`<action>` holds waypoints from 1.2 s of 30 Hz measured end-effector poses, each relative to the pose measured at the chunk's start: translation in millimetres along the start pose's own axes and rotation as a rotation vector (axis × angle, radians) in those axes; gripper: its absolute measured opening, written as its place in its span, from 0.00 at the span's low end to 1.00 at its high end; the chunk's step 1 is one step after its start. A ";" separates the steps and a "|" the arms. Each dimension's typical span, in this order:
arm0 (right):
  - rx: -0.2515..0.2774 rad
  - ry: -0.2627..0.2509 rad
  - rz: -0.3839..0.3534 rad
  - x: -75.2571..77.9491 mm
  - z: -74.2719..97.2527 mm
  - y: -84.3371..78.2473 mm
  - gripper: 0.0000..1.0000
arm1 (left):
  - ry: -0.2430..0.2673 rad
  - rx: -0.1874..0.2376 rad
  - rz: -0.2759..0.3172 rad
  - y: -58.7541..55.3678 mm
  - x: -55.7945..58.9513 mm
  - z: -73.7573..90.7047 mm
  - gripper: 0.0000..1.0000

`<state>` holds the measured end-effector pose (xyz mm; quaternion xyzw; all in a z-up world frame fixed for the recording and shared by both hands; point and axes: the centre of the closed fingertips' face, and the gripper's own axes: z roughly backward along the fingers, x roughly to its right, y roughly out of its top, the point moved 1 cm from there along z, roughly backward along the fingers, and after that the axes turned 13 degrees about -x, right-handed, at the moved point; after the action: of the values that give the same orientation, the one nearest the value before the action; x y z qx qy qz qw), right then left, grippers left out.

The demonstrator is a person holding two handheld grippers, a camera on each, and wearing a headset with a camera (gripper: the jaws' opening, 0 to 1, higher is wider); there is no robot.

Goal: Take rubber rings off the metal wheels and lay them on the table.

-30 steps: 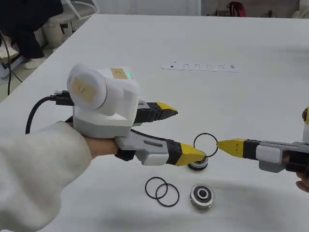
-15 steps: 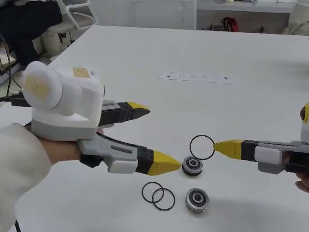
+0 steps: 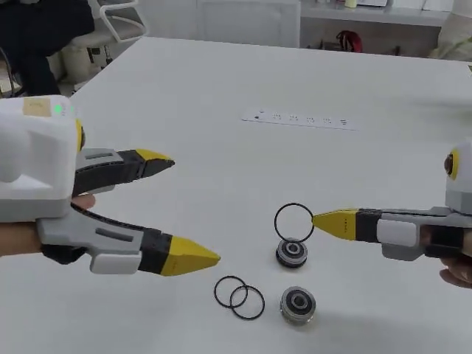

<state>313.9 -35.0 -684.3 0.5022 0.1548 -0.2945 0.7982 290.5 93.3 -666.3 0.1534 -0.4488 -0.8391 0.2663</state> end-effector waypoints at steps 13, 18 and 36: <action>-0.061 0.041 0.027 -12.1 -21.2 -3.6 0.00 | 0.020 -0.079 0.013 -41.6 8.1 5.0 0.92; -0.089 0.054 0.032 -15.1 -29.8 -7.8 0.00 | 0.012 -0.084 0.035 -50.2 10.9 6.5 0.92; -0.235 0.066 0.028 -14.3 -60.3 -47.7 0.00 | 0.023 -0.080 0.107 -69.2 13.9 10.6 0.91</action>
<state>275.8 8.0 -737.3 0.4169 0.2073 -0.2465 0.8500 252.6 123.8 -718.4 0.1282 -0.4195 -0.8390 0.3220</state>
